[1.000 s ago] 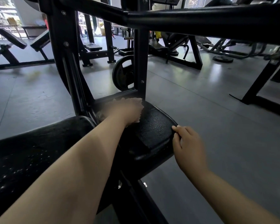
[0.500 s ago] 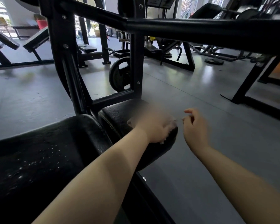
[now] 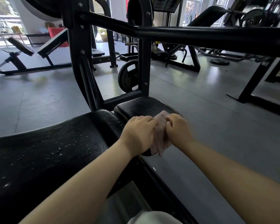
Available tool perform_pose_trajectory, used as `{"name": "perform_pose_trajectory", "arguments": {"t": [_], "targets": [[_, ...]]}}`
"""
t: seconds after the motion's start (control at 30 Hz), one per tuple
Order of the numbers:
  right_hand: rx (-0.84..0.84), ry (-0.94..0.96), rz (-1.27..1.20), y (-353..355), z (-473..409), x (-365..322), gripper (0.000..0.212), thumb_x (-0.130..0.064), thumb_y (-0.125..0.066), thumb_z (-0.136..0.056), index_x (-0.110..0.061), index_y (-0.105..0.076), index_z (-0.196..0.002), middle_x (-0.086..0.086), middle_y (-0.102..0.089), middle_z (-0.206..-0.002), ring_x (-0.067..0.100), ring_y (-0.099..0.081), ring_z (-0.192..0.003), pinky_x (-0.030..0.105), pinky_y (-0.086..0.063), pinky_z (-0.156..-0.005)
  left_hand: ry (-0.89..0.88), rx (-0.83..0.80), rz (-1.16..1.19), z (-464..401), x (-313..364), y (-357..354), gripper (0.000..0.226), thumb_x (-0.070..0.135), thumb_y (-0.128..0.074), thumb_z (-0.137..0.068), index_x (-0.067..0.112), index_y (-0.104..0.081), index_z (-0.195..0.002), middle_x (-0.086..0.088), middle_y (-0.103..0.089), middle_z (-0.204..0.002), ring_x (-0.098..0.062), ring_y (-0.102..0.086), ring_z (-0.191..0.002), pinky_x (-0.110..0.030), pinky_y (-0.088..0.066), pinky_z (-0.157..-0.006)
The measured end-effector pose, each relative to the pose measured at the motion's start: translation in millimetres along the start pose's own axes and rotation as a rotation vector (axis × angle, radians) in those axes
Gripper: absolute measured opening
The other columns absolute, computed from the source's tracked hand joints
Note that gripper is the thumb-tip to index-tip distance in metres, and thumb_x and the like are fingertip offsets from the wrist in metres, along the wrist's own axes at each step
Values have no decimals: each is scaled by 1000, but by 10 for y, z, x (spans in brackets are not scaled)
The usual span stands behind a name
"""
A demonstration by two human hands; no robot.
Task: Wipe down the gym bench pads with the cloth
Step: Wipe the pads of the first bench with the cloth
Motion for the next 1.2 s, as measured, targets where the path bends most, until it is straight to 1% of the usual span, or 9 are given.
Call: {"name": "perform_pose_trajectory", "arguments": {"t": [0.07, 0.17, 0.3, 0.53, 0.63, 0.77, 0.97, 1.1, 1.2], "targets": [[-77, 4, 196, -115, -3, -97, 44, -28, -36, -95, 2, -59, -119, 20, -58, -125, 32, -49, -118, 32, -30, -103, 78, 73, -152, 174, -188, 12, 36, 25, -33, -78, 16, -68, -83, -3, -67, -79, -28, -63, -69, -36, -47, -67], [-216, -63, 396, -252, -10, -222, 66, -52, -25, -97, -6, -32, -144, 18, -31, -150, 32, -23, -139, 39, -10, -116, 228, -66, -271, 342, -249, -8, 33, 28, -38, -88, 25, -59, -113, 5, -64, -105, -22, -60, -95, -35, -37, -84], [-369, -100, 432, -381, -109, -319, 82, -68, -18, -90, -14, -11, -152, 16, -6, -158, 37, 0, -144, 48, 2, -117, 300, -76, -344, 482, -313, 50, 35, 41, -33, -96, 26, -46, -124, 8, -53, -127, -19, -46, -118, -35, -24, -101], [-526, -97, 435, -618, -406, -667, 109, -85, -31, -75, -15, 1, -153, 17, 5, -158, 42, 10, -143, 50, 5, -115, 285, -81, -310, 620, -369, 106, 42, 42, -34, -92, 21, -67, -107, 3, -65, -110, -22, -61, -96, -38, -37, -90], [-507, -122, 450, -765, -521, -780, 105, -82, -35, -77, -18, 0, -153, 19, 4, -158, 43, 8, -143, 52, 4, -115, 288, -44, -304, 641, -365, 117, 47, 40, -31, -80, 17, -72, -81, 0, -70, -83, -23, -65, -70, -39, -47, -72], [-496, -29, 444, -758, -463, -794, 84, -70, -32, -88, -24, -5, -153, 14, 1, -159, 35, 5, -145, 48, 3, -117, 297, -45, -305, 676, -328, 97, 43, 38, -32, -79, 17, -70, -78, 0, -70, -83, -23, -64, -70, -40, -48, -74], [-415, 142, 448, -549, 28, -689, 63, -56, -20, -96, -29, -9, -152, 6, -6, -160, 26, -2, -146, 41, 1, -117, 284, -130, -277, 695, -322, 106, 44, 43, -27, -98, 25, -43, -134, 7, -44, -140, -16, -43, -125, -37, -19, -107], [-305, 209, 423, -314, 296, -464, 86, -66, 3, -76, -29, -18, -151, 2, -18, -158, 25, -10, -145, 39, -4, -117, 298, -128, -276, 703, -313, 136, 46, 45, -25, -98, 27, -36, -139, 10, -36, -146, -14, -37, -131, -38, -15, -110], [-288, 87, 303, -195, 180, -210, 70, -59, -15, -91, -24, -23, -151, 1, -19, -158, 22, -9, -146, 36, -2, -117, 307, -138, -263, 716, -306, 148, 46, 45, -25, -98, 27, -35, -140, 10, -35, -147, -13, -36, -131, -37, -14, -111]]}}
Point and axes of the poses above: each hand's wrist, its own z-axis away from the middle knuckle, its own y-axis out of the back of the hand, x = y × z, the point moved 5 cm from there along -z, towards the middle knuckle
